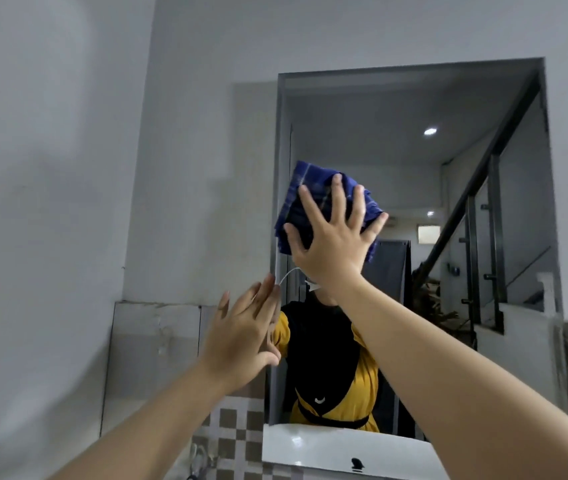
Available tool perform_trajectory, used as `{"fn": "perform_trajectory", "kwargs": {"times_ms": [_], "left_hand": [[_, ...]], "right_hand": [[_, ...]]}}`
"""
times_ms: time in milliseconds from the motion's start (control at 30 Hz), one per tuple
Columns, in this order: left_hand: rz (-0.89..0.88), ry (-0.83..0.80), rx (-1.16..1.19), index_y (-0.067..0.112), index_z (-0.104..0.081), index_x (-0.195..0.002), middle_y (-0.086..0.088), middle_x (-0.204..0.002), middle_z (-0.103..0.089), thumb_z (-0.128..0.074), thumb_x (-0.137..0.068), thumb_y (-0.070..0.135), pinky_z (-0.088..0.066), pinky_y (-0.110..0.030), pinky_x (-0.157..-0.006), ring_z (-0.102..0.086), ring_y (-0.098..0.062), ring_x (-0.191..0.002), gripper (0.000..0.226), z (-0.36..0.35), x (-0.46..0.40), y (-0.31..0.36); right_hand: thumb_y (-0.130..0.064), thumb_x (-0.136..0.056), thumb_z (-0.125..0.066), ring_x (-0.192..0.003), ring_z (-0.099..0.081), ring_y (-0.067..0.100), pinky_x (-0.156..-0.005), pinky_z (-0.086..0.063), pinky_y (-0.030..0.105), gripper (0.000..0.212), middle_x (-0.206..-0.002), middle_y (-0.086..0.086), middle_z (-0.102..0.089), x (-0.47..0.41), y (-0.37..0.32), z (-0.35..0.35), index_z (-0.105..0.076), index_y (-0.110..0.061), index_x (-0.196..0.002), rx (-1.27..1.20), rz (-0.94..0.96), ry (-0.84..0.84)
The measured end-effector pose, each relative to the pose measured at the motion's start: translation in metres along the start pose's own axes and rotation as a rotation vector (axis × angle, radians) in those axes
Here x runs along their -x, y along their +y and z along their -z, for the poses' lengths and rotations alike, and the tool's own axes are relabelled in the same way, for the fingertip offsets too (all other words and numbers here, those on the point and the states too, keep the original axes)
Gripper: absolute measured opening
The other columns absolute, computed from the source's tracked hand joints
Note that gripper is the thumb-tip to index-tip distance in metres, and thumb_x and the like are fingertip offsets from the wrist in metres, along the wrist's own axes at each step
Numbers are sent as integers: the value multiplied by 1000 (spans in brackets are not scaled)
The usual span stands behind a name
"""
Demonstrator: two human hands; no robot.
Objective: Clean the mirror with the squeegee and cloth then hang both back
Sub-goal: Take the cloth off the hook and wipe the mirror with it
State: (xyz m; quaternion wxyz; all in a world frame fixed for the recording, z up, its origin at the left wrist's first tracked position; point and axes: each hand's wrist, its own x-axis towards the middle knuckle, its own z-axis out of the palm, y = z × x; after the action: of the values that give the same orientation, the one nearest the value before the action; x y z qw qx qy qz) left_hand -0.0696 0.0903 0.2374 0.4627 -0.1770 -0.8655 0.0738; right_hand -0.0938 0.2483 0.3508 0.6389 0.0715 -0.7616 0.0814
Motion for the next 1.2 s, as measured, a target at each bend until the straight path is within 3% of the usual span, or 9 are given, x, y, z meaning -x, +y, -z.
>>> {"fn": "perform_trajectory", "kwargs": {"times_ms": [300,500,633,767,867,967,1000,1100,1200], "left_hand": [[33,90,31,7,-41,-136,-10,-141,-45,-84,-46,53,-38,-51,-98,-46,-25,-127,110,-24,17,3],[32,97,10,8,-38,-138,-9,-145,-40,-79,-60,46,-27,-47,-103,-39,-26,-132,95,-30,17,2],[21,127,20,9,-26,-143,-7,-152,-22,-54,-81,35,-19,-45,-113,-19,-23,-140,72,-31,18,3],[22,154,42,4,-32,-140,-12,-148,-29,-68,-73,30,4,-31,-116,-19,-25,-139,81,-27,14,6],[44,107,24,8,-19,-143,-10,-153,-17,-62,-74,48,-13,-43,-114,-17,-26,-140,91,-30,16,4],[55,115,10,5,-22,-142,-13,-151,-21,-22,-84,62,-10,-41,-116,-22,-27,-138,81,-29,17,7],[51,121,2,4,-23,-141,-14,-150,-23,-23,-84,61,-11,-41,-115,-24,-27,-137,81,-29,17,8],[43,84,-3,1,-25,-137,-19,-146,-31,-78,-59,40,-29,-50,-103,-33,-32,-132,103,-27,14,13],[63,111,-3,-2,-23,-137,-19,-145,-30,-76,-64,41,-16,-43,-112,-32,-31,-133,100,-25,14,16]], "right_hand": [[-65,-85,-42,-144,-19,37,-107,-9,70,61,-157,6,-29,7,8,-7,-38,-43,-141,116,460,-12],[-66,-85,-43,-145,-17,36,-108,-8,69,62,-158,3,-26,11,54,12,-35,-45,-142,180,515,-41],[-67,-83,-44,-144,-19,36,-108,-12,70,63,-158,3,-27,11,92,27,-36,-46,-142,216,494,-32],[-68,-83,-41,-145,-16,35,-108,-13,69,64,-158,3,-26,13,139,43,-33,-47,-143,257,414,-30],[-68,-83,-39,-145,-16,36,-108,-13,71,65,-158,5,-26,20,174,56,-33,-46,-143,245,319,-23],[-68,-83,-37,-146,-14,35,-110,-12,69,65,-159,4,-23,33,210,67,-33,-45,-144,222,193,-10],[-68,-83,-36,-146,-13,35,-110,-12,67,65,-159,3,-22,38,222,69,-32,-45,-144,216,143,-1],[-69,-84,-32,-146,-10,33,-112,-9,64,65,-160,3,-20,53,245,73,-29,-46,-145,183,-16,28],[-67,-84,-34,-146,-8,31,-114,-6,63,64,-161,2,-16,63,248,73,-25,-48,-145,136,-165,55]]}}
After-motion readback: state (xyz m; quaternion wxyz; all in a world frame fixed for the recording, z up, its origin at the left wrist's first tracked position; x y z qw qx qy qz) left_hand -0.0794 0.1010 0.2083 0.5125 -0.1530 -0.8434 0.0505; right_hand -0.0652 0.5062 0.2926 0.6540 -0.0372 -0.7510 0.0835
